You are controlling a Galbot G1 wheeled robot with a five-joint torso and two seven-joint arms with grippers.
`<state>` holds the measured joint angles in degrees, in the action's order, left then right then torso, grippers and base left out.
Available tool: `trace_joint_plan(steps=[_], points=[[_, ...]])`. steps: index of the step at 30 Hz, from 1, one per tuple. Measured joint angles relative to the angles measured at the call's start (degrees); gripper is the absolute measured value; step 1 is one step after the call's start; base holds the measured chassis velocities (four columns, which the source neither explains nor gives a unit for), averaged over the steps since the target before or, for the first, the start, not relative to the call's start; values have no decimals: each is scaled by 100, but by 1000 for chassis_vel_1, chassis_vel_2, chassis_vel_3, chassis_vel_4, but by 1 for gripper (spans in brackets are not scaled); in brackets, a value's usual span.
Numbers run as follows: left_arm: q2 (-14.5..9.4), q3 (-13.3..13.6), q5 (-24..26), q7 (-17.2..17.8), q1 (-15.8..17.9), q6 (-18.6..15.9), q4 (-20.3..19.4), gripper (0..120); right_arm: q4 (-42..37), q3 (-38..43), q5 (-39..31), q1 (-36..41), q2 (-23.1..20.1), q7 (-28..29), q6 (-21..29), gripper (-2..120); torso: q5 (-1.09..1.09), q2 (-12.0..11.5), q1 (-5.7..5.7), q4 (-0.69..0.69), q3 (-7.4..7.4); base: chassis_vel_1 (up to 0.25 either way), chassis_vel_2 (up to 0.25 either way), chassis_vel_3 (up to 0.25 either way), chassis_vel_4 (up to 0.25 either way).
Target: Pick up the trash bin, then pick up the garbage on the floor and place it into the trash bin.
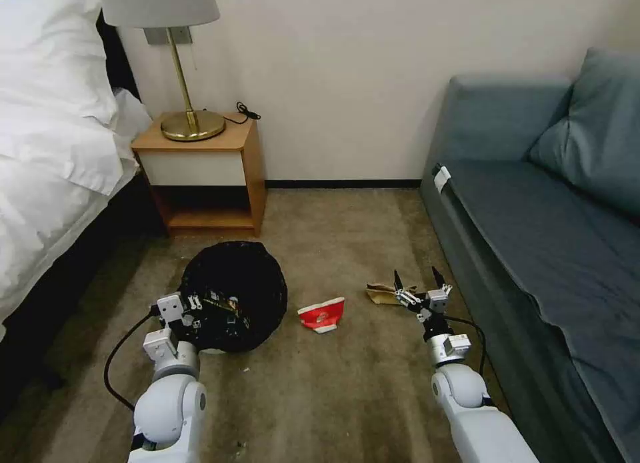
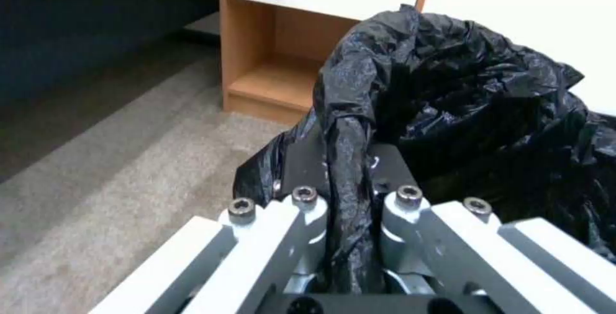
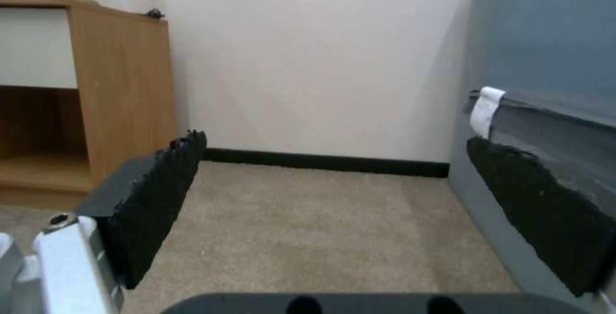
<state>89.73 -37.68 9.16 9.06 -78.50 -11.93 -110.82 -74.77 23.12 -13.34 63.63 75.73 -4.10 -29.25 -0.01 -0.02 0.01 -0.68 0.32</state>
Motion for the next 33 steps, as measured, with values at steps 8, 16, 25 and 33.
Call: trace_joint_plan(steps=[8, 16, 25, 33], points=[[-21, -40, 54, -7, 19, 7, 36, 5, 165, -43, 23, -75, 1, -23, -98, 100, 0, 0, 0, 0, 0, -134, 132, 125, -137], [-32, -66, 104, -27, 17, 30, 79, 5, 664, -297, 157, -324, -352, -60, -365, 100, 0, 0, 0, 0, 1, -92, 79, 94, -75], [-19, -132, 246, -108, -9, 131, 200, 5, 970, -1185, 326, -860, -1517, -68, 139, 100, -1, 0, 0, -2, 0, 0, 0, 0, 0], [-30, -245, 302, -181, 40, 135, 235, 5, 1760, -1964, 516, -1781, -1727, -794, 335, 100, -1, 0, 0, -1, 0, 0, 0, 0, 0]])
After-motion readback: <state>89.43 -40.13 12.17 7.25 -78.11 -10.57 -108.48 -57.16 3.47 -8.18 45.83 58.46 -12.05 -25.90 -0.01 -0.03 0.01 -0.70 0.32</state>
